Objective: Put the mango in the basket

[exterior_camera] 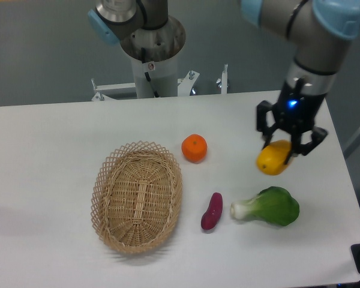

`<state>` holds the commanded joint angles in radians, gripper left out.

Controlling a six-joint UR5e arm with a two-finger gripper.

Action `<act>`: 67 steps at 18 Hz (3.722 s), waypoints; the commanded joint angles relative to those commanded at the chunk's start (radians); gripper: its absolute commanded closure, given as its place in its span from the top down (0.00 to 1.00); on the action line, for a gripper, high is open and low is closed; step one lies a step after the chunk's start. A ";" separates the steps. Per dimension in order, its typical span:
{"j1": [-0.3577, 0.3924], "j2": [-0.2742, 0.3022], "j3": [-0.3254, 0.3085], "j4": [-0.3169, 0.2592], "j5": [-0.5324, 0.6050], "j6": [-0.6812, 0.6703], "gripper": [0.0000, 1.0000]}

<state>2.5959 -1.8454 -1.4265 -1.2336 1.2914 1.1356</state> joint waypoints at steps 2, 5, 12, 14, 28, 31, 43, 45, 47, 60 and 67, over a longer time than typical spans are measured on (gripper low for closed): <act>-0.071 -0.002 -0.037 0.072 0.058 -0.083 0.48; -0.166 0.000 -0.106 0.155 0.106 -0.221 0.48; -0.341 -0.032 -0.227 0.281 0.206 -0.378 0.48; -0.376 -0.051 -0.252 0.305 0.229 -0.392 0.48; -0.513 -0.169 -0.289 0.367 0.355 -0.424 0.53; -0.513 -0.170 -0.289 0.372 0.355 -0.419 0.64; -0.458 -0.164 -0.132 0.336 0.355 -0.378 1.00; -0.410 -0.157 -0.111 0.298 0.351 -0.337 1.00; -0.360 -0.147 -0.071 0.226 0.347 -0.277 1.00; -0.054 -0.061 0.103 -0.064 0.206 0.145 1.00; 0.018 -0.051 0.104 -0.098 0.201 0.259 1.00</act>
<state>2.6138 -1.8960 -1.3223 -1.3315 1.4926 1.3943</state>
